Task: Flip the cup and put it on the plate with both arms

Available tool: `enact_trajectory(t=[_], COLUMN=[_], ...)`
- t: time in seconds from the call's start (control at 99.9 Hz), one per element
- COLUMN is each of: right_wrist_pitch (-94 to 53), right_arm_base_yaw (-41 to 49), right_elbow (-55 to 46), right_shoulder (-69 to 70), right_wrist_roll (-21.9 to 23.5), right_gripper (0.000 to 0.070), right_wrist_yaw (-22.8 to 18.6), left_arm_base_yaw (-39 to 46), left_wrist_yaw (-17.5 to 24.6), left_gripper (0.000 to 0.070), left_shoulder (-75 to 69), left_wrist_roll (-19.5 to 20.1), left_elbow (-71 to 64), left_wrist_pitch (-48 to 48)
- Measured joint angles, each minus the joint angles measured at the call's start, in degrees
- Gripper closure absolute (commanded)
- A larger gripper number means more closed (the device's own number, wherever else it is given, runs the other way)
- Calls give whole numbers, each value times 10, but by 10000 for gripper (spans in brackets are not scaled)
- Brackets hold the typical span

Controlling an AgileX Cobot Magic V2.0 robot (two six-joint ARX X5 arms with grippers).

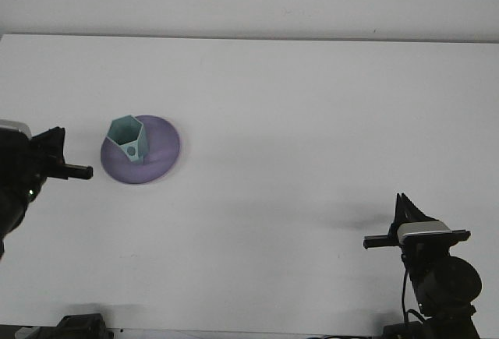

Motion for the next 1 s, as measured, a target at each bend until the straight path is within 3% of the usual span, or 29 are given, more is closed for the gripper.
enact_trajectory(t=[0.19,0.46,0.64,1.001], right_wrist_pitch=[12,23,23,23], right_arm_base_yaw=[0,0,0,0], right_elbow=[0,0,0,0], right_shoulder=[-1,-10,-12,-13], right_wrist_roll=[0,0,0,5], right_gripper=[700,700,700,700], right_wrist_yaw=[3,3,3,3], left_arm_base_yaw=[0,0,0,0], left_wrist_yaw=[0,0,-19,-20], left_gripper=[687,688,687,687], left_shoulder=[-209,-432,-465,-464], left_wrist_roll=[-18,-50,-77,-85], left_elbow=[-297,-592,-597,-596], left_wrist_pitch=[221,331,386,373])
